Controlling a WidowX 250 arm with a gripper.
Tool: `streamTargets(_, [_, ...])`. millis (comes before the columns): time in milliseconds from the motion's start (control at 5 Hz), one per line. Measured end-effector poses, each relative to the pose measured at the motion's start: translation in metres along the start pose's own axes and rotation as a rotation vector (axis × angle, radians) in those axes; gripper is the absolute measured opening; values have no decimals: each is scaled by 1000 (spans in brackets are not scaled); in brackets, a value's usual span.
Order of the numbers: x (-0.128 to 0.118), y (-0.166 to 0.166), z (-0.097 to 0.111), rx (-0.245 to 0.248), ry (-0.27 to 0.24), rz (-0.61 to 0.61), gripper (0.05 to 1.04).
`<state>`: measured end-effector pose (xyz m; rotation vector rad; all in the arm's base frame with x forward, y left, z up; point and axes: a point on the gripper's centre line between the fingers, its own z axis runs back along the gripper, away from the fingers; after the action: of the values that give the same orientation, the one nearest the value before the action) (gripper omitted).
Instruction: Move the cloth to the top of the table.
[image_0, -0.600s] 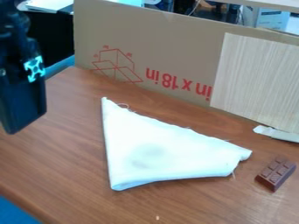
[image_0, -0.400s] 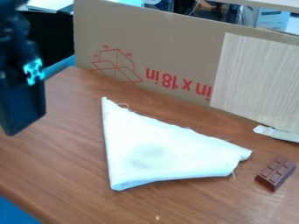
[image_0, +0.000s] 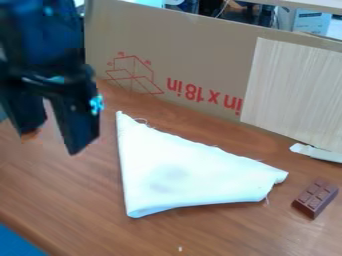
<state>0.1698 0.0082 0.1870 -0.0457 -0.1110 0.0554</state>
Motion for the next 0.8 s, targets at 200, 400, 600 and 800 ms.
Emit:
streamTargets(200, [19,-5,-19,-47,-34,-34,999])
streamTargets(400, [42,-10,-50,-83,-73,-41,999])
streamTargets(600, [67,-24,-77,-73,-119,-26,999])
streamTargets(800, [96,-29,-107,-30,-133,19,999])
